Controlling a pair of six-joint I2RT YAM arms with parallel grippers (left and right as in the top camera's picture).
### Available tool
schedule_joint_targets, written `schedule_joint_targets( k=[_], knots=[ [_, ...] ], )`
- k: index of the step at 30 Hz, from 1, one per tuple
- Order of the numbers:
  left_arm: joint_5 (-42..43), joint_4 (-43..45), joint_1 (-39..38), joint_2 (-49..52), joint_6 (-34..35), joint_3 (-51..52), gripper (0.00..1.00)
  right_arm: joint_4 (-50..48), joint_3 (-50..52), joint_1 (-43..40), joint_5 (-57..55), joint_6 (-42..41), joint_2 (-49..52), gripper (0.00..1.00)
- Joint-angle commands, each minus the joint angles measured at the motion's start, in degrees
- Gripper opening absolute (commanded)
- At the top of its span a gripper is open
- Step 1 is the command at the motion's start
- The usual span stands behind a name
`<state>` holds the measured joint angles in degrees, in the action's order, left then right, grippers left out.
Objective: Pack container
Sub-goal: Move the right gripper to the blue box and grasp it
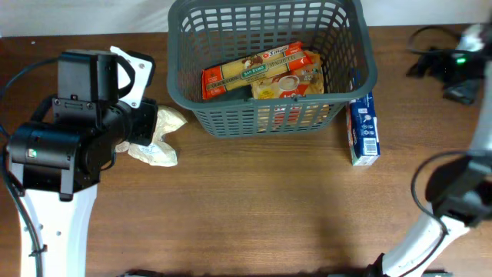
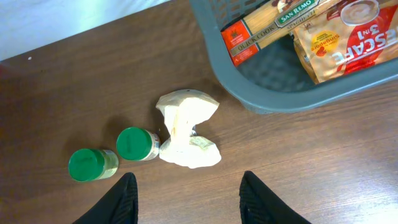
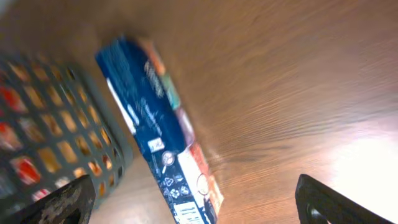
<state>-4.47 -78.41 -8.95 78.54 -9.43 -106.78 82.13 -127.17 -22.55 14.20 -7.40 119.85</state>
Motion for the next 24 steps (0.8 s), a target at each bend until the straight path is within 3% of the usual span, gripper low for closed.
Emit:
schedule_joint_targets(
  k=[1,16,22,24],
  knots=[
    [0.6,0.2,0.2,0.3,-0.3,-0.2,0.38,0.6,0.3,5.4,1.7,5.3,6.1,0.95],
    [0.6,0.2,0.2,0.3,-0.3,-0.2,0.38,-1.1,0.8,11.5,2.3,8.5,20.6,0.95],
    [0.6,0.2,0.2,0.3,-0.4,-0.2,0.38,-2.6,4.0,12.0,2.3,8.5,21.5,0.85],
    [0.6,0.2,0.2,0.3,-0.3,-0.2,0.38,-3.4,4.9,12.0,2.3,8.5,21.5,0.77]
  ],
)
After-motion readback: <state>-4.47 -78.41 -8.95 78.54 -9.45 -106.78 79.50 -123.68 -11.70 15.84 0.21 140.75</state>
